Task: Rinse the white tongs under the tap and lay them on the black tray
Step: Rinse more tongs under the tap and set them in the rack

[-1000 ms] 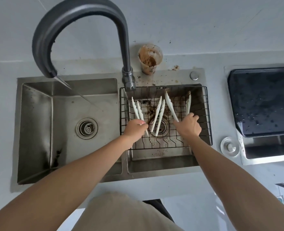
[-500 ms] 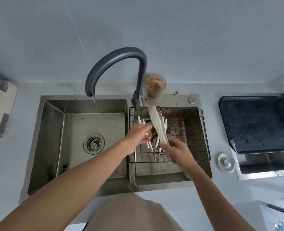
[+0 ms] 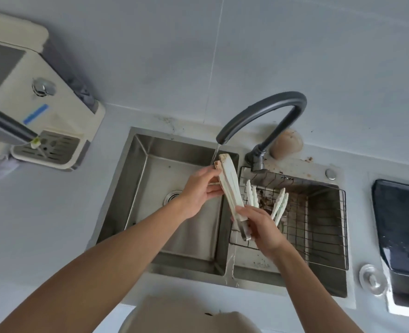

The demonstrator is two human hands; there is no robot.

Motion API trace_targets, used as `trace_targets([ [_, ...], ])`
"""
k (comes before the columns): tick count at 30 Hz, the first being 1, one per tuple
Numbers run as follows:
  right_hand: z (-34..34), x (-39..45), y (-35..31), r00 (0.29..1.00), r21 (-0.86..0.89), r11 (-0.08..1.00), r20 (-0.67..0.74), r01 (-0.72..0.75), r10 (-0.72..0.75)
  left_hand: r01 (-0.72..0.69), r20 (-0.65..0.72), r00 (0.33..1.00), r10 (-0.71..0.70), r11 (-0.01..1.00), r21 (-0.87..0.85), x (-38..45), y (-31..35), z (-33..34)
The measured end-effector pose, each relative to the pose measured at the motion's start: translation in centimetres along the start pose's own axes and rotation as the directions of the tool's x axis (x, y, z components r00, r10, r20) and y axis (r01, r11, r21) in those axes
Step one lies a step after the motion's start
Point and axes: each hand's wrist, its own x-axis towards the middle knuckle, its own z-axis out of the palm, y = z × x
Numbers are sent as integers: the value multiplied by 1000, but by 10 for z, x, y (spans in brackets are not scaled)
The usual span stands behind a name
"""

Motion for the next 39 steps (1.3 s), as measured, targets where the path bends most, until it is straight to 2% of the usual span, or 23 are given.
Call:
trace_targets([
  [4,1,9,4,1000,-2,1000,5,-15,15,-93,-71,993,91,995,-22,7,7,-9],
  [8,1,17,6,1000,2,1000,-1,-22,22,-101,-107,990,97,994,-31,11,12,-16],
  [17,7,26,-1,1000,27,1000,-31,0,1,-119,-81,990,114,991,-58,11,26,-18],
  [23,13,19,-13,998,-37,999,-45,32,-34,-160,-94,981,172,980,119,18,27,-10],
  [27,4,20,-7,997,-43,999,-76,30,-33,-157,-109,980,169,981,114,23,25,-4],
  [34,-4,21,-1,999,-27,1000,-33,11,-12,-118,-151,981,121,993,26,26,21,-2],
  [39,-7,23,-4,1000,-2,1000,5,2,-2,-80,-81,993,83,996,40,27,22,-11],
])
